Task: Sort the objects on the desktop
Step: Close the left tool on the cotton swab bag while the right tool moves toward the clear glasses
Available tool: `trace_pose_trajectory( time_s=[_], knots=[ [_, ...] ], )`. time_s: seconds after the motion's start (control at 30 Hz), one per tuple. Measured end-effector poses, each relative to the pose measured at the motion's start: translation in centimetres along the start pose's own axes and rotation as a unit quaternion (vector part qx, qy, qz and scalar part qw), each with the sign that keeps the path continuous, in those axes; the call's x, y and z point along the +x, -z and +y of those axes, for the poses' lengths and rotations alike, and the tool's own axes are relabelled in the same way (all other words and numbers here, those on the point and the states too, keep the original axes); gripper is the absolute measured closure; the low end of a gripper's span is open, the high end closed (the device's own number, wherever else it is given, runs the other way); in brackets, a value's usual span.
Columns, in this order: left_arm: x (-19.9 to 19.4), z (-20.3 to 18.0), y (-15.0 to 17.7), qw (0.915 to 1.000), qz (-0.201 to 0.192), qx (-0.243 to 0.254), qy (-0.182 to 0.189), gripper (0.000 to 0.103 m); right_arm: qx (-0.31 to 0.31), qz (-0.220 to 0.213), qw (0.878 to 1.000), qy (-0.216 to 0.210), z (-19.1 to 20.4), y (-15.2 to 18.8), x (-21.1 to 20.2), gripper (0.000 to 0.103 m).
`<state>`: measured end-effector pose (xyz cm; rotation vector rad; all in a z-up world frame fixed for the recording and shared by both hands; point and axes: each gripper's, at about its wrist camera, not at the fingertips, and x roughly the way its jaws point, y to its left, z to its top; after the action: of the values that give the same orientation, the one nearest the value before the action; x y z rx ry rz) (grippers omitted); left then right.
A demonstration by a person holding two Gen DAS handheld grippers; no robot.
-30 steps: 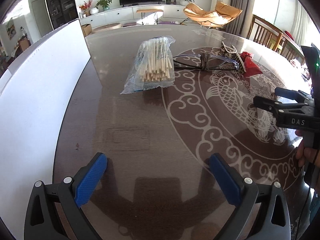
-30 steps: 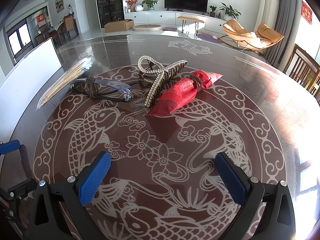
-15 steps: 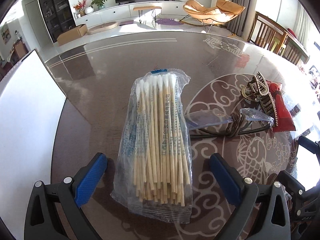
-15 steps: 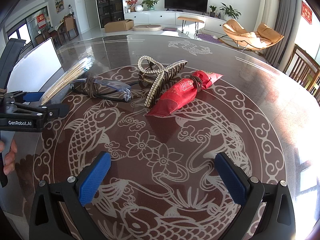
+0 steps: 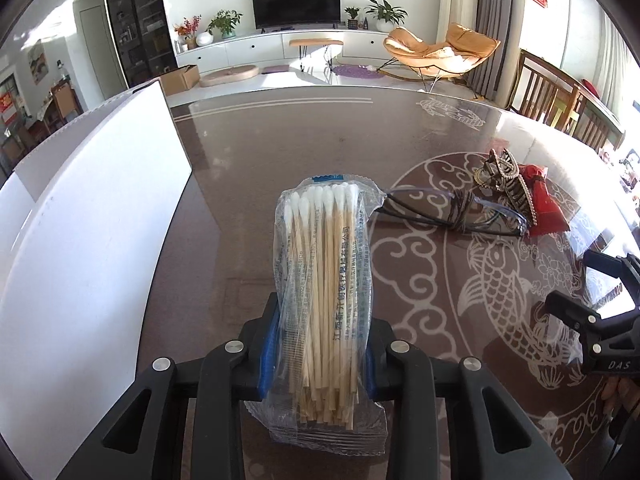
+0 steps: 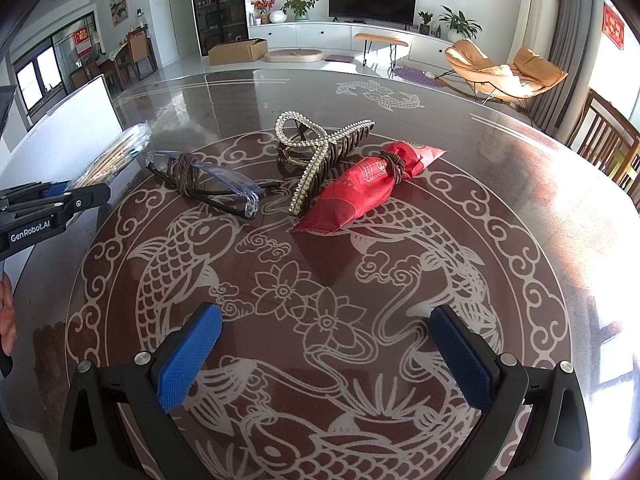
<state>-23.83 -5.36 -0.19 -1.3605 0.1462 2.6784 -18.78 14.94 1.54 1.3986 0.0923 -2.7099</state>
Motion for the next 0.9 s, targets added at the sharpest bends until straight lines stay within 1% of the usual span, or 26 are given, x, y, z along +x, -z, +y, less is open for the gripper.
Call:
trace_pose_trajectory(
  time_s=[0.03, 0.1, 0.2, 0.27, 0.33, 0.37, 0.4, 0.43, 0.47, 0.5, 0.57, 0.63, 0.7, 0.77, 0.83, 0.9],
  knots=[
    [-0.8, 0.0, 1.5, 1.0, 0.003, -0.003, -0.003, 0.07, 0.0, 0.0, 1.0, 0.0, 0.0, 0.0, 0.0, 0.0],
    [-2.8, -0.1, 4.7, 0.9999, -0.005, -0.006, -0.012, 0.069, 0.0, 0.0, 1.0, 0.0, 0.0, 0.0, 0.0, 0.0],
    [-5.1, 0.3, 7.9, 0.9994, -0.013, -0.028, -0.014, 0.067, 0.0, 0.0, 1.0, 0.0, 0.0, 0.0, 0.0, 0.0],
    [-5.8, 0.4, 9.0, 0.9991, -0.019, -0.034, -0.019, 0.065, 0.0, 0.0, 1.0, 0.0, 0.0, 0.0, 0.0, 0.0],
    [-5.7, 0.3, 9.1, 0.9991, -0.016, -0.034, -0.02, 0.059, 0.0, 0.0, 1.0, 0.0, 0.0, 0.0, 0.0, 0.0],
    [-5.5, 0.4, 8.9, 0.9992, -0.013, -0.036, -0.014, 0.043, 0.0, 0.0, 1.0, 0.0, 0.0, 0.0, 0.0, 0.0],
    [-5.1, 0.2, 8.6, 0.9994, -0.007, -0.033, -0.001, 0.014, 0.0, 0.0, 1.0, 0.0, 0.0, 0.0, 0.0, 0.0],
    [-4.5, -0.1, 8.5, 0.9996, 0.003, -0.028, 0.008, 0.0, 0.0, 0.0, 1.0, 0.0, 0.0, 0.0, 0.0, 0.0],
    [-4.1, -0.8, 8.3, 0.9998, 0.01, -0.015, 0.0, 0.0, 0.0, 0.0, 1.0, 0.0, 0.0, 0.0, 0.0, 0.0],
    [-4.1, -1.2, 8.0, 0.9999, 0.007, -0.011, 0.001, 0.0, 0.0, 0.0, 1.0, 0.0, 0.0, 0.0, 0.0, 0.0],
    [-4.1, -1.1, 8.4, 0.9999, 0.007, -0.014, 0.006, 0.0, 0.0, 0.0, 1.0, -0.002, 0.0, 0.0, 0.0, 0.0],
    [-4.1, -1.2, 8.5, 0.9999, 0.007, -0.013, 0.004, 0.0, -0.014, -0.001, 1.0, -0.019, 0.5, -0.1, -0.1, 0.0],
    [-4.1, -1.2, 8.5, 0.9999, 0.006, -0.013, 0.004, 0.0, -0.068, -0.002, 0.996, -0.062, 2.0, -0.1, -0.1, 0.0],
    [-4.2, -1.1, 8.5, 0.9999, 0.006, -0.013, 0.004, 0.0, -0.119, 0.002, 0.989, -0.09, 3.5, -0.4, 0.1, 0.0],
    [-4.2, -1.2, 8.5, 0.9999, 0.006, -0.014, 0.003, 0.0, -0.142, 0.004, 0.984, -0.104, 4.2, -1.1, 0.6, 0.0],
    [-4.2, -1.2, 8.5, 0.9999, 0.006, -0.014, 0.003, 0.0, -0.152, 0.006, 0.982, -0.111, 4.5, -2.3, 1.5, 0.0]
  ],
)
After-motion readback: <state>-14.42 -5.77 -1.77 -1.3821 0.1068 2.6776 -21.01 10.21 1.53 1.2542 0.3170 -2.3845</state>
